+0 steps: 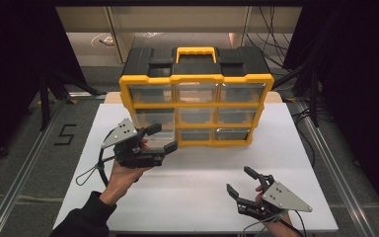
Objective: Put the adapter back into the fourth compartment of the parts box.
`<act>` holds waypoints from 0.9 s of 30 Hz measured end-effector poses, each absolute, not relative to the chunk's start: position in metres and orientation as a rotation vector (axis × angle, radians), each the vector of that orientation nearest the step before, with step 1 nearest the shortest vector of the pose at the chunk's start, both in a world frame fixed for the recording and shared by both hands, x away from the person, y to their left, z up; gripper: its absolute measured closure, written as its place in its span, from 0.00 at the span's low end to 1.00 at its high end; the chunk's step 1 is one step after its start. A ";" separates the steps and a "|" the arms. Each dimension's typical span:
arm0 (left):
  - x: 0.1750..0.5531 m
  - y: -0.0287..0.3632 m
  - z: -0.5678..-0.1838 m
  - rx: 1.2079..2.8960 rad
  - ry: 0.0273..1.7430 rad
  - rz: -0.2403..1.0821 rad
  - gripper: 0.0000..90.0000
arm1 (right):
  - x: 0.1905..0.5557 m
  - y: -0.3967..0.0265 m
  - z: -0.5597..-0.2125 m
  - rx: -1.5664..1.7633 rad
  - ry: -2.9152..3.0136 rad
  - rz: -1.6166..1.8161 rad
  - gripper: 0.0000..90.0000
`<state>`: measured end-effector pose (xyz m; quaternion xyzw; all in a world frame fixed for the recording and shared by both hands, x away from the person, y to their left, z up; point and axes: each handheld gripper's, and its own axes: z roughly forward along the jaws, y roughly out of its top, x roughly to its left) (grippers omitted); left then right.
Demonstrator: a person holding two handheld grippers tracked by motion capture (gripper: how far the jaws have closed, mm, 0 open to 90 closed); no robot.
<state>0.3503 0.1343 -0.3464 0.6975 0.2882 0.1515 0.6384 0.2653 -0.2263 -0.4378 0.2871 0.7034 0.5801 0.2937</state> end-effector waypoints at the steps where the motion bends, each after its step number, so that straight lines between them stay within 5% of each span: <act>1: 0.350 0.134 -0.347 1.588 0.655 0.343 0.21 | 0.265 -0.226 -0.438 0.766 1.874 1.544 0.29; 27: 0.332 0.132 -0.369 1.571 0.568 0.311 0.20 | 0.265 -0.226 -0.438 0.763 1.874 1.544 0.29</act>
